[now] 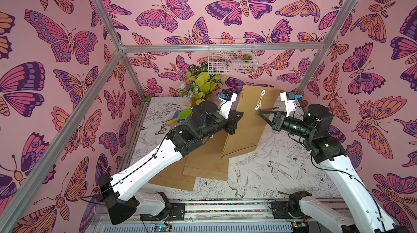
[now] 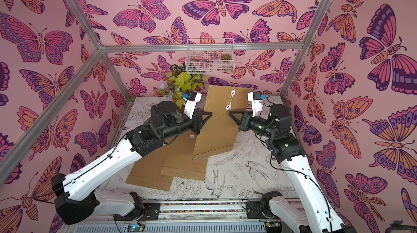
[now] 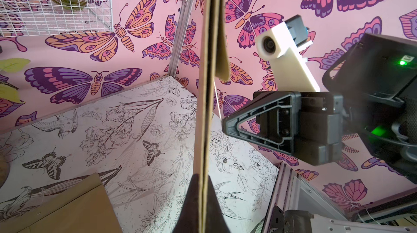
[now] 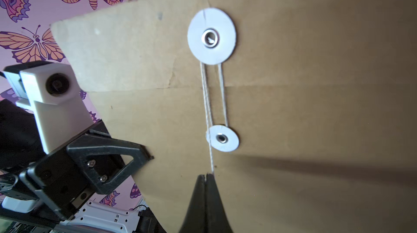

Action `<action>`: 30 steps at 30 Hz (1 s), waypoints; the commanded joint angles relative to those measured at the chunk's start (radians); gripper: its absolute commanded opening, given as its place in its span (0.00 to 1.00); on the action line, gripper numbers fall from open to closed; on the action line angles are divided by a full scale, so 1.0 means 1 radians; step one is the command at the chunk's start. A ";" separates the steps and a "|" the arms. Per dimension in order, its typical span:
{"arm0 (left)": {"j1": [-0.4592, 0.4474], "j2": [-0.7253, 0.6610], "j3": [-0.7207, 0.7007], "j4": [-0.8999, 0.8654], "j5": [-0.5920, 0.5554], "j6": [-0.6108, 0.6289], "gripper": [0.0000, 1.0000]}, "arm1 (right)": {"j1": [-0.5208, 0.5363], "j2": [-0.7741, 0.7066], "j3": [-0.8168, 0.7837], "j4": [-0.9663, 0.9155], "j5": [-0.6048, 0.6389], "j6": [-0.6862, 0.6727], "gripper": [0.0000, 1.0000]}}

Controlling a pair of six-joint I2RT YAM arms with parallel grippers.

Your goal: Open the file bag

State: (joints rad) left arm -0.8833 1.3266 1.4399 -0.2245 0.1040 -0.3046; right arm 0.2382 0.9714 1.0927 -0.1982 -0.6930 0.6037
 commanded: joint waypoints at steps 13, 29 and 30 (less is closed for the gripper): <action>-0.002 -0.087 -0.073 0.080 -0.016 -0.015 0.00 | 0.008 -0.014 -0.056 -0.023 0.028 -0.020 0.00; -0.003 -0.197 -0.183 0.052 0.038 -0.037 0.00 | 0.007 -0.062 -0.045 -0.120 0.169 -0.066 0.00; -0.002 -0.202 -0.189 0.042 0.029 -0.032 0.00 | 0.007 -0.060 -0.034 -0.132 0.181 -0.078 0.00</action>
State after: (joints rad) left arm -0.8841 1.1522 1.2716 -0.1917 0.1307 -0.3340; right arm 0.2382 0.9123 1.0237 -0.2813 -0.5621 0.5686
